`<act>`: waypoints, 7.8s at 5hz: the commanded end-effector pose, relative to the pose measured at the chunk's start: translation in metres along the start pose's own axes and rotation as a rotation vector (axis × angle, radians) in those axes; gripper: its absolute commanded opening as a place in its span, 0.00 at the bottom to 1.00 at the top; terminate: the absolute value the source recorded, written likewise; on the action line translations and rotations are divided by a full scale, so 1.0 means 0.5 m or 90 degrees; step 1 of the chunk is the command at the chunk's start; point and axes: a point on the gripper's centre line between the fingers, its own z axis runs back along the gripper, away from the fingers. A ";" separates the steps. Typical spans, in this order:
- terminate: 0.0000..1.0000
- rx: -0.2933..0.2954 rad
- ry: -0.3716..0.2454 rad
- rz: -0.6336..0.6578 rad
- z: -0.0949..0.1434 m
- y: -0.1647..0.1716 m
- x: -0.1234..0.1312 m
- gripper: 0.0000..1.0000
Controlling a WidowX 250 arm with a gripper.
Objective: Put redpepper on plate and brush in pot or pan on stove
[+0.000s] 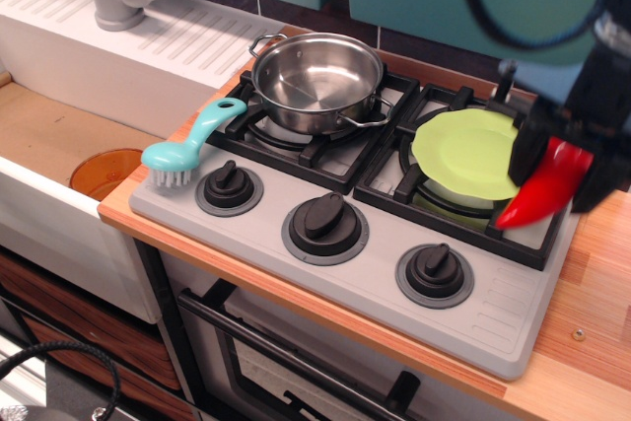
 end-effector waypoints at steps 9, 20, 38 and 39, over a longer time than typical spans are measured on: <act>0.00 -0.025 -0.054 -0.074 0.011 0.110 0.078 1.00; 0.00 0.069 -0.072 -0.068 0.014 0.369 -0.030 1.00; 0.00 0.019 -0.077 -0.032 -0.141 0.491 -0.020 0.00; 0.00 0.022 -0.070 -0.035 -0.127 0.492 -0.017 0.00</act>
